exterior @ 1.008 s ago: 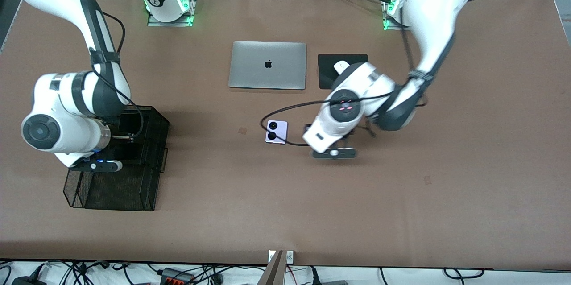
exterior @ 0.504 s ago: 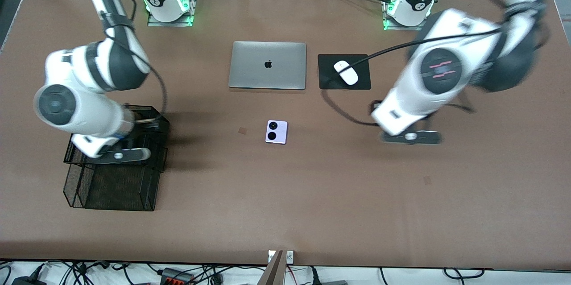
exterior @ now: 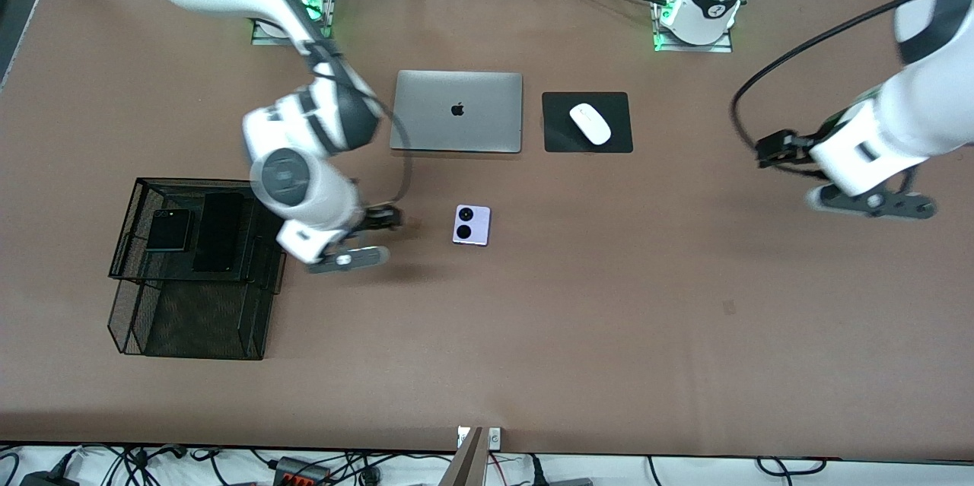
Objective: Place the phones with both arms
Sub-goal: 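Grasp the white phone with the right gripper while the left gripper withdraws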
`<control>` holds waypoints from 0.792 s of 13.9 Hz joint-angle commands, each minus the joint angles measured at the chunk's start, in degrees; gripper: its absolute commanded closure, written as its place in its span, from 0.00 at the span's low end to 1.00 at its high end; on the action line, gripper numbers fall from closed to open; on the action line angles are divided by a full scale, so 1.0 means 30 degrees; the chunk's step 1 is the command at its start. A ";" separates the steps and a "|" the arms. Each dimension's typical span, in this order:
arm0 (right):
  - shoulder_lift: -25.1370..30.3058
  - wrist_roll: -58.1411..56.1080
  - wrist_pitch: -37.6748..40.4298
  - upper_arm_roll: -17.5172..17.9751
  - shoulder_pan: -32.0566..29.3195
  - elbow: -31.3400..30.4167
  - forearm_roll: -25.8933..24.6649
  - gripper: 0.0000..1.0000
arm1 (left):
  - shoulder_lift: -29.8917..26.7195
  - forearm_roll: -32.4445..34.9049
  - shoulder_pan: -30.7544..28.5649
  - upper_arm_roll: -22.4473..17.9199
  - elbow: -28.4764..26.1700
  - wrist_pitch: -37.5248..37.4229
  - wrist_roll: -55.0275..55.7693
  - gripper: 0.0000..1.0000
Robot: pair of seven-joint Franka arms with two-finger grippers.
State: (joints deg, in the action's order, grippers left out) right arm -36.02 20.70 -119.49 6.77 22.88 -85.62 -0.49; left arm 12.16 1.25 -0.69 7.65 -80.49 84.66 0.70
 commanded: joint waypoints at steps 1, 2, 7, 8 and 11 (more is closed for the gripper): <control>-0.1201 0.2963 -0.2262 -0.0146 0.1888 0.0182 -0.0101 0.00 | -0.3755 -0.0593 0.1462 -0.2638 -0.5386 0.3878 -0.1229 0.00; -0.1669 0.3668 -0.3141 -0.0175 0.2475 0.0182 -0.0131 0.00 | -0.4196 -0.0562 0.1404 -0.2784 -0.5715 0.4209 -0.1112 0.00; -0.3224 0.6540 -0.4786 -0.0204 0.3915 0.0211 -0.0658 0.00 | -0.4903 0.0053 0.1374 -0.2786 -0.5864 0.3892 -0.1053 0.00; -0.3458 0.6865 -0.5342 -0.0204 0.4032 0.0211 -0.0658 0.00 | -0.4787 -0.0092 0.1316 -0.2757 -0.5603 0.3542 -0.1052 0.00; -0.3899 0.7567 -0.5611 -0.0292 0.4560 0.0240 -0.0687 0.00 | -0.4727 -0.0123 0.1169 -0.2756 -0.5484 0.3539 -0.1052 0.00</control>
State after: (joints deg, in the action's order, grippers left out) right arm -47.08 40.56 -135.85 6.57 35.42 -85.55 -1.58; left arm -1.20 0.53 2.49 -0.11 -96.34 95.46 -1.82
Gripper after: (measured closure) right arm 0.000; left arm 0.000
